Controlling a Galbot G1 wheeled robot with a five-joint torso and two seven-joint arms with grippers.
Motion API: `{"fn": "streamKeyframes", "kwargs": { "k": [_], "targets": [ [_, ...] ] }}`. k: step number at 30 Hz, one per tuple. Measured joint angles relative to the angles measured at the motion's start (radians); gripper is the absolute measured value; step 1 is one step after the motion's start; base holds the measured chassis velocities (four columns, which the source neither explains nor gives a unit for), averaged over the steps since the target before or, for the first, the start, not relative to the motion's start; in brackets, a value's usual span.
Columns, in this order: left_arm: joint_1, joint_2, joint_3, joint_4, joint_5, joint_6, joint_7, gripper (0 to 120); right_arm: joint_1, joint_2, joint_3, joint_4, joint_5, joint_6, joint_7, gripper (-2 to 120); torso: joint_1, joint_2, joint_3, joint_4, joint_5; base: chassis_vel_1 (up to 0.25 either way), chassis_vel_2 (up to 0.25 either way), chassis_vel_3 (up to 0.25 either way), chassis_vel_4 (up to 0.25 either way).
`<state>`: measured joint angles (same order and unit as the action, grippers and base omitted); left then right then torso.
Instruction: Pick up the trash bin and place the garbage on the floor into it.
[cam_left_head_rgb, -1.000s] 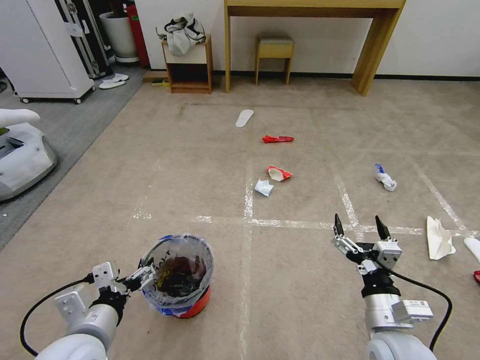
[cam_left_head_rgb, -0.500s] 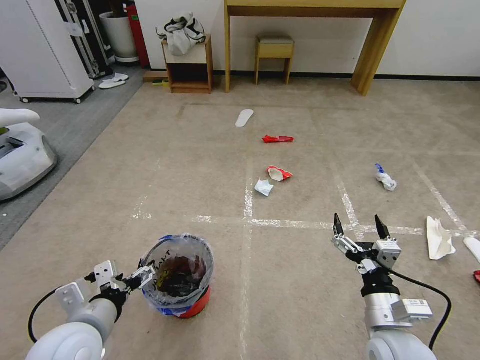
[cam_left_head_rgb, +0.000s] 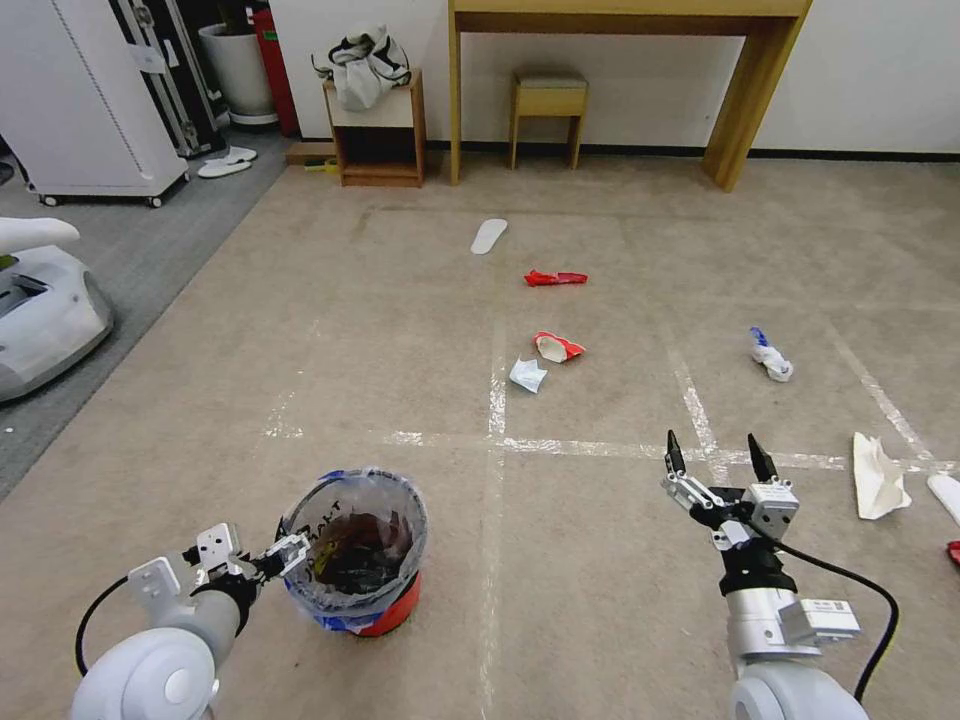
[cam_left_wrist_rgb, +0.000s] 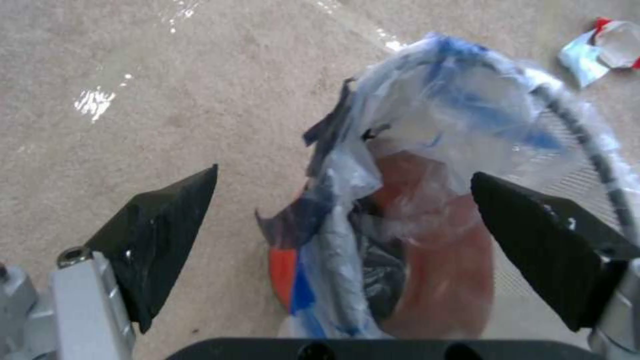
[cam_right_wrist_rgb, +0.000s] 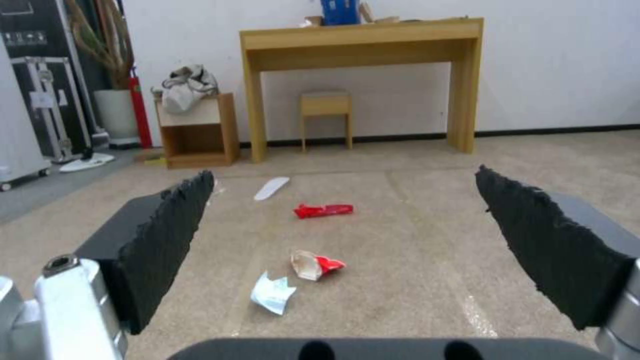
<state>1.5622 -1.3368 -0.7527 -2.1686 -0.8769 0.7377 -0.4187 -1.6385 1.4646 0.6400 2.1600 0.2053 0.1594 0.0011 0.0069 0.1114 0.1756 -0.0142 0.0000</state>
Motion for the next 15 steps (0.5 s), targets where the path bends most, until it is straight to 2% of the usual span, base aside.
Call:
{"fn": "streamKeyframes", "kwargs": {
  "k": [15],
  "targets": [
    [-0.014,-0.002,0.017,0.074,0.028,-0.002,0.0,100,0.016,0.008,-0.005,-0.011,-0.002,0.002,-0.001,100,0.0,0.0,0.0,0.0,0.0,0.0,0.0,0.0,0.0]
  ]
}}
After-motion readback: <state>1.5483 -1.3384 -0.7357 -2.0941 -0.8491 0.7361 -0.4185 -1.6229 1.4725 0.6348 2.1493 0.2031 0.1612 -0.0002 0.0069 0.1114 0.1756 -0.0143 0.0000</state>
